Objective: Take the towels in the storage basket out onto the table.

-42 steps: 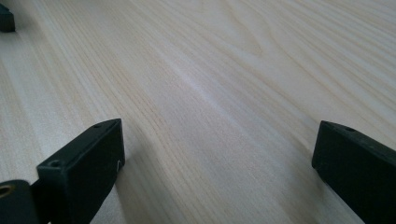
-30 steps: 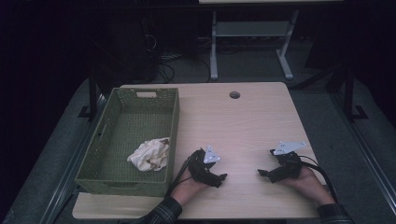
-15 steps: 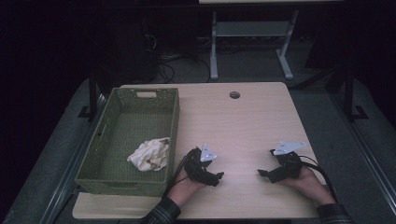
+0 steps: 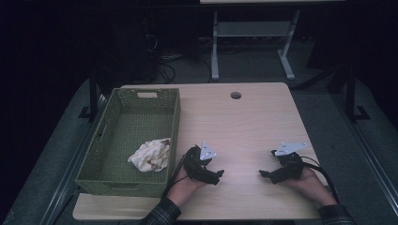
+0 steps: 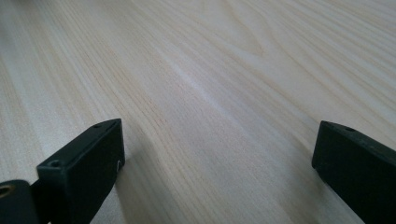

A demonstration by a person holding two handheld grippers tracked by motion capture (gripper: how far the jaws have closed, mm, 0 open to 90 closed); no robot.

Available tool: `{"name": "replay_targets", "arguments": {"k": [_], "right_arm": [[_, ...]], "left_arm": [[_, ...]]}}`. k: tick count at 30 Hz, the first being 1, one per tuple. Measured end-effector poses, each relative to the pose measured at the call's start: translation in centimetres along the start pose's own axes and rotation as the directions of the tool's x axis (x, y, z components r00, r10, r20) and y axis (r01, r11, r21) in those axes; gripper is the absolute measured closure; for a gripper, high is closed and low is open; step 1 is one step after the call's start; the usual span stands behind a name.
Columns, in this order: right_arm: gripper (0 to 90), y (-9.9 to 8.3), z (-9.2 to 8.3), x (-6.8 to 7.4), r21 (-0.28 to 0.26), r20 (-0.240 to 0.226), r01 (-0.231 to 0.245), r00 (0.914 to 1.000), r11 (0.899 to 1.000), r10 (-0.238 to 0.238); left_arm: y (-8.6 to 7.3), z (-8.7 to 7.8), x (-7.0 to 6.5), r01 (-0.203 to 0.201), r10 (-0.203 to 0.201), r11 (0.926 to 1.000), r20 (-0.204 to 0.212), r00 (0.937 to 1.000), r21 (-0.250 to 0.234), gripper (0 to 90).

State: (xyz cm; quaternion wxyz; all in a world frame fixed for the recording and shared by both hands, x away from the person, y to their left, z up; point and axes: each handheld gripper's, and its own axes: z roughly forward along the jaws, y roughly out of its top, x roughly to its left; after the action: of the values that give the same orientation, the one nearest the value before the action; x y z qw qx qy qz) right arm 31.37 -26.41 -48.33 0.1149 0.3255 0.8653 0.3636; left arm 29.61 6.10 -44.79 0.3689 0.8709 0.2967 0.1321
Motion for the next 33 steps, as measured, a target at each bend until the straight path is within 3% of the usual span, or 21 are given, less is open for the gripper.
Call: {"name": "replay_targets", "arguments": {"k": [23,33], "right_arm": [[1.9,0.0,0.0,0.0,-0.001,-0.008,0.012,0.9999,1.0,-0.012],[1.9,0.0,0.0,0.0,-0.001,-0.008,0.012,0.9999,1.0,-0.012]], "left_arm": [[1.4,-1.6,0.4,0.041,-0.04,0.9987,0.029,0.9988,-0.029,13.0],[2.7,-2.6,0.7,0.059,-0.056,0.997,0.061,0.9966,-0.051,12.9]]}}
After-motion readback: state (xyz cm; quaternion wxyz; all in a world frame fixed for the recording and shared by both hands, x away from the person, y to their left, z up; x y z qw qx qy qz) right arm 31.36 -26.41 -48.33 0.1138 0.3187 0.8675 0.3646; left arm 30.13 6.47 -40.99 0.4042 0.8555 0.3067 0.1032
